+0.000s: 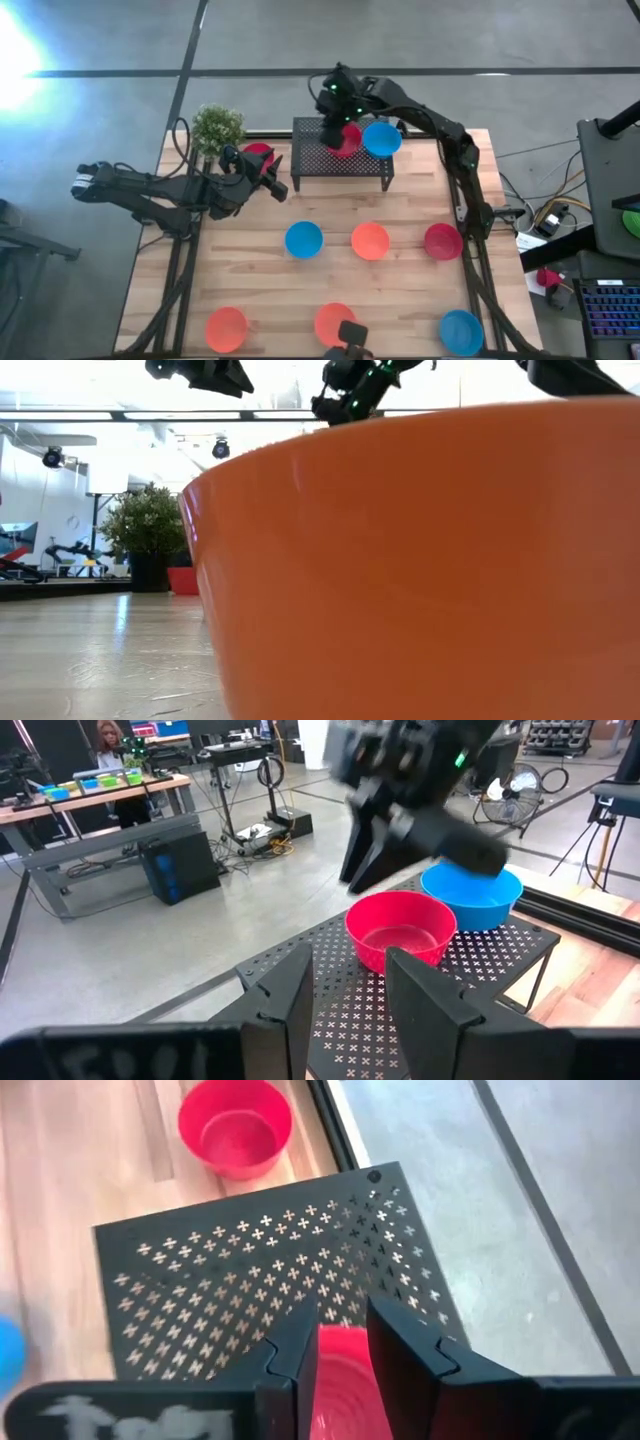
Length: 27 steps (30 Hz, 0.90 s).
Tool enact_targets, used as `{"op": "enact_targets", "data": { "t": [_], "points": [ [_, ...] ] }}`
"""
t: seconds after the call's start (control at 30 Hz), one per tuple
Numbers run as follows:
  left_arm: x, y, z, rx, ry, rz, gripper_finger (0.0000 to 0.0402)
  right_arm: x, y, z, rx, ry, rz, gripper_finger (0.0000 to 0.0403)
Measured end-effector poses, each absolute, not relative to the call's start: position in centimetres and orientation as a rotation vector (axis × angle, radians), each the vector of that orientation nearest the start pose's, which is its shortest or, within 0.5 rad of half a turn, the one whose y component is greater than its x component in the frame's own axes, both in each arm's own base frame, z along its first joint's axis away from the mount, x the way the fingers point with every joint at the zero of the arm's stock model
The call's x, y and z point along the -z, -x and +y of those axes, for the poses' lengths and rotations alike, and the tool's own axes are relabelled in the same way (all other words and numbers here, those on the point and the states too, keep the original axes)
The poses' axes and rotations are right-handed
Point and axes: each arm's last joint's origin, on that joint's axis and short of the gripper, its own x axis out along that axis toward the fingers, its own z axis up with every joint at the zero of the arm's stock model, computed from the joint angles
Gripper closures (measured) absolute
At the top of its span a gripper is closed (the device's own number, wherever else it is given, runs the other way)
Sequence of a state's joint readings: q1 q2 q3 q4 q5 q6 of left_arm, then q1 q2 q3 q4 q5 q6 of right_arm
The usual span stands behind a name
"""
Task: Pick & Place Mini bowls
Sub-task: Put the bottom left orange bowl on the shelf
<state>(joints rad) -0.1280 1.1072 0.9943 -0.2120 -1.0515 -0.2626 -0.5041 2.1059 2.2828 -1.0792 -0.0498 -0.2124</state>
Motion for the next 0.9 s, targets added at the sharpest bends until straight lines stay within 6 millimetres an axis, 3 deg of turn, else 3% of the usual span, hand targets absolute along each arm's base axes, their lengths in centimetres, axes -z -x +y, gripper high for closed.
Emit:
{"op": "enact_targets", "data": {
  "t": [0.27,0.57,0.9],
  "points": [
    [-34.5,-23.1,-0.4,-0.943,0.048,0.167,0.0281,-40.5,-35.3,-18.9,0.349,-0.094,0.871,0.0342],
    [-34.3,-23.2,-0.5,-0.888,0.049,0.194,0.0281,-45.6,-31.0,-13.0,0.319,-0.127,0.802,0.0389],
    [-34.0,-22.1,-0.7,-0.741,0.090,0.288,0.0281,-47.6,-28.9,-6.2,0.339,-0.074,0.815,0.0394]
  ]
}}
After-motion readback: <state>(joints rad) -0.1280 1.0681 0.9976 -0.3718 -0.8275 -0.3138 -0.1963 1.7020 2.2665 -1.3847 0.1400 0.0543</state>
